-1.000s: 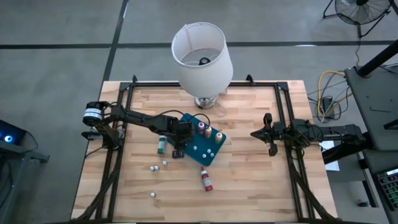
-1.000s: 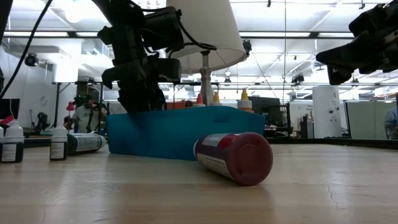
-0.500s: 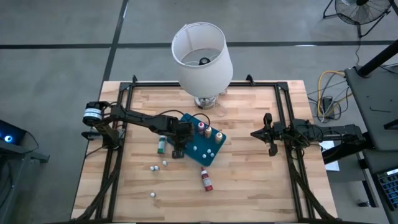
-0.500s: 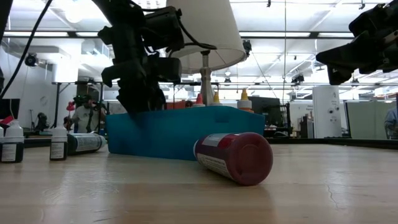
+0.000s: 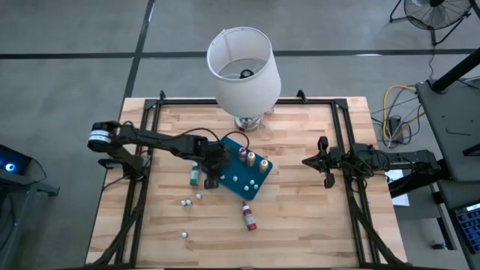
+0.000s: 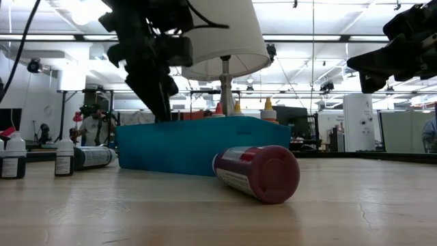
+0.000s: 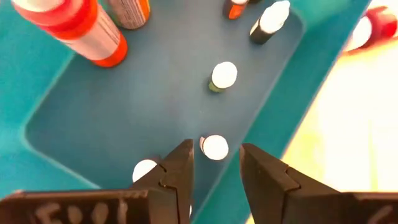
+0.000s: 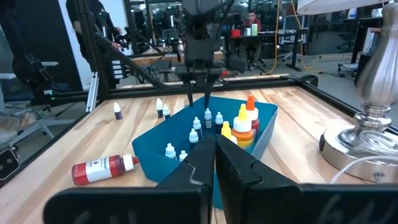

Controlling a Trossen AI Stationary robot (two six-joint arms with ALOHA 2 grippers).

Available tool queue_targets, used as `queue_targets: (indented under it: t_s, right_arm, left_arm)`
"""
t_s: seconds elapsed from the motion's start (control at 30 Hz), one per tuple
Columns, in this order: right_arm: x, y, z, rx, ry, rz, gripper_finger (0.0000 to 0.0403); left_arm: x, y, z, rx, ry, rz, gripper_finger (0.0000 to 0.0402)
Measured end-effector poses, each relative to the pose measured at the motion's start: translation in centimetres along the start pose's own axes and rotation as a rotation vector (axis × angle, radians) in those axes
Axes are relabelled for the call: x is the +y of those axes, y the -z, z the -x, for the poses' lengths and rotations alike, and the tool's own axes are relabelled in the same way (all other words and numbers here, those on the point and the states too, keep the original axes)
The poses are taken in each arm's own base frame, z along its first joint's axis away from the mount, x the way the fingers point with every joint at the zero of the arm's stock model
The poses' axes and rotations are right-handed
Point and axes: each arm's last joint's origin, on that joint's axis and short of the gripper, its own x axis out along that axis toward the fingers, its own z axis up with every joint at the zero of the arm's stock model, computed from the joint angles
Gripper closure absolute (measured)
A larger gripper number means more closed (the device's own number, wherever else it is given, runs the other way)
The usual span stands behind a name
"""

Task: Pick & Place food coloring
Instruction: Put the small black food coloring bottle into the blue container

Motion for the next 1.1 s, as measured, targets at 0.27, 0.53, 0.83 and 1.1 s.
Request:
queue_targets:
  t_s: [0.27, 0.53, 0.83, 1.1]
  right_arm:
    - [0.0, 0.0, 0.0, 0.001, -0.001, 0.000, 0.0394]
    - [0.0, 0.0, 0.0, 0.000, -0.001, 0.000, 0.0394]
    - [0.0, 0.0, 0.0, 0.000, 0.000, 0.000, 0.0394]
    - [0.0, 0.0, 0.0, 0.000, 0.000, 0.000, 0.0394]
  left_arm:
    - [-1.1, 0.6, 3.2, -0.027, 0.015, -0.012, 0.0301]
    - [-3.2, 2.0, 5.5, 0.015, 0.048, -0.019, 0.0301]
    - [-4.9, 2.9, 5.7, 0.064, 0.064, 0.010, 0.0301]
    - [-5.8, 4.0, 4.8, 0.095, 0.031, 0.099, 0.0292]
